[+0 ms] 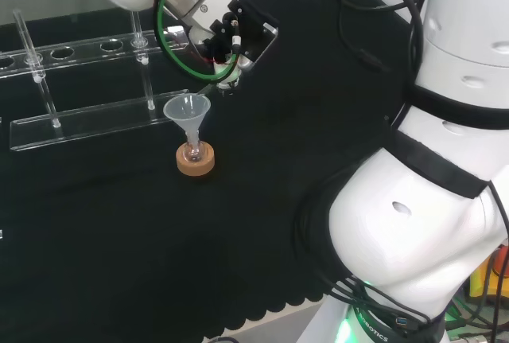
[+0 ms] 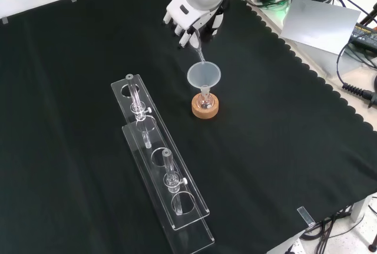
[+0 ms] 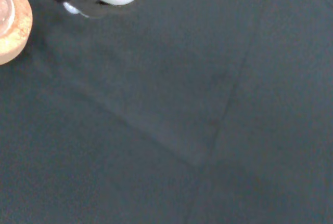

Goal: Pour all the NaCl from the weighing funnel into the round-bottom flask.

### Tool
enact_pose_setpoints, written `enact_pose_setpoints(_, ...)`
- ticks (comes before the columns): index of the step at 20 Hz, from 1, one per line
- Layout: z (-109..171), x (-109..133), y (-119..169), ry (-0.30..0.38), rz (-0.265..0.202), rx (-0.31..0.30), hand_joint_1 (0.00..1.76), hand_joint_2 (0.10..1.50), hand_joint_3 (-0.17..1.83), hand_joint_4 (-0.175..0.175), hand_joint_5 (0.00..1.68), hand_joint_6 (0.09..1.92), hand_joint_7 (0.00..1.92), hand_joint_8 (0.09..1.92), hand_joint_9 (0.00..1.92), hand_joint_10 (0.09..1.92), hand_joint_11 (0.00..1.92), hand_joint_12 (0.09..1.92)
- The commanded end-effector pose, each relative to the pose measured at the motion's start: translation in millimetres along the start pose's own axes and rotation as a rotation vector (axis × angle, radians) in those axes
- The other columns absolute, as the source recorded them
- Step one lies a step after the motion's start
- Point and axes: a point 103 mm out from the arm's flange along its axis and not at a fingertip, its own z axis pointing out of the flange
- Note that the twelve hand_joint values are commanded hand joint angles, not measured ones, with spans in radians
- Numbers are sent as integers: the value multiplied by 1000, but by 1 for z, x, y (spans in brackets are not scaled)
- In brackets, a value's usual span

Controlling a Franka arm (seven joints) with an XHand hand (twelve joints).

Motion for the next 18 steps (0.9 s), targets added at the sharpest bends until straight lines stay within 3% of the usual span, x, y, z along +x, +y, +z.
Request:
enact_pose_setpoints(1, -6, 5, 2, -68, -2, 2, 1110, 789, 451, 153, 1214, 698, 1166, 456, 1376, 172, 962, 997)
enact_pose_setpoints(18, -17, 9, 7, -179, 0, 7, 1111, 785, 455, 155, 1219, 690, 1168, 452, 1380, 166, 965, 993)
